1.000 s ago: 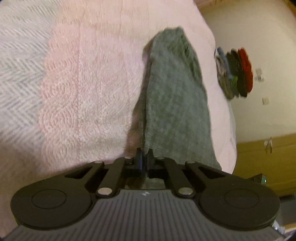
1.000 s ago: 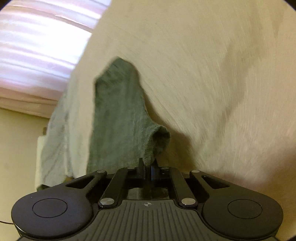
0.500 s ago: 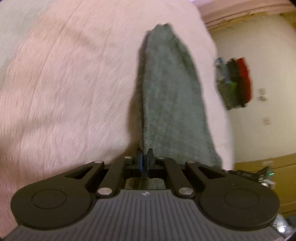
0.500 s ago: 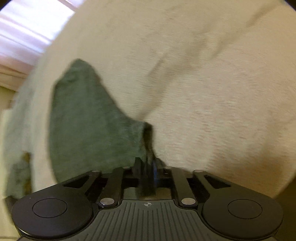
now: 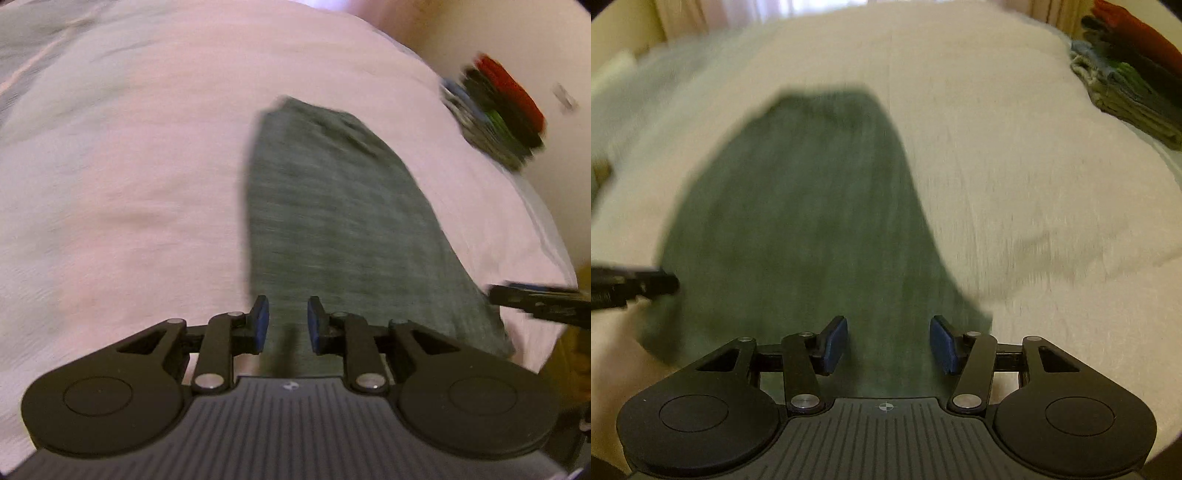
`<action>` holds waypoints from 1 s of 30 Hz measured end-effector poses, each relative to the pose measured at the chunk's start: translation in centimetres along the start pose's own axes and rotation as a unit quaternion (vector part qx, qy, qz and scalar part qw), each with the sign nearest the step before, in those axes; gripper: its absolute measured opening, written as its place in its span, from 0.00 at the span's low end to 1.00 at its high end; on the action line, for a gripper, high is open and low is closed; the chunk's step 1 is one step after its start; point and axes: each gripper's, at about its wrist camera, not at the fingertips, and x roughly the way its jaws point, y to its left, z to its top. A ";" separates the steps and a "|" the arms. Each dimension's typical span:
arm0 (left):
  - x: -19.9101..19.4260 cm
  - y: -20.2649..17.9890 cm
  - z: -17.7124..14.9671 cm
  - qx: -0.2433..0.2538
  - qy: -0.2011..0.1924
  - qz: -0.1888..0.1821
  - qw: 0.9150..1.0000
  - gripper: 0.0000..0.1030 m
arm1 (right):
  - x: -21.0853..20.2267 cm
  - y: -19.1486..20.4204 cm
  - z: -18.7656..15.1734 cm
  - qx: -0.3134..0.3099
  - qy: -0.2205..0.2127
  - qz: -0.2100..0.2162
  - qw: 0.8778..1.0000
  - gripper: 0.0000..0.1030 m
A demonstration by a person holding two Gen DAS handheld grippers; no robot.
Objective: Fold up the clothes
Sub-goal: 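Release the shorts and lift both grippers away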
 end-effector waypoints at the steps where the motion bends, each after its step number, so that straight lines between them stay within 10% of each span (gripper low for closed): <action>1: 0.8 -0.4 -0.5 0.009 0.013 0.008 1.000 0.16 | -0.1 0.0 -0.7 0.002 0.012 -0.005 1.000 0.52; 15: -5.4 -2.9 -8.4 -0.032 0.142 0.068 0.987 0.18 | -6.0 0.4 -7.0 0.058 0.114 -0.047 0.991 0.52; 19: -9.7 -3.7 -7.2 -0.009 0.120 0.077 0.990 0.26 | -10.3 2.2 -6.1 0.073 0.083 -0.035 0.993 0.83; 30: -23.3 -5.8 -4.0 0.027 0.037 0.110 0.993 0.52 | -18.4 8.2 -5.0 0.061 0.022 -0.029 0.997 1.00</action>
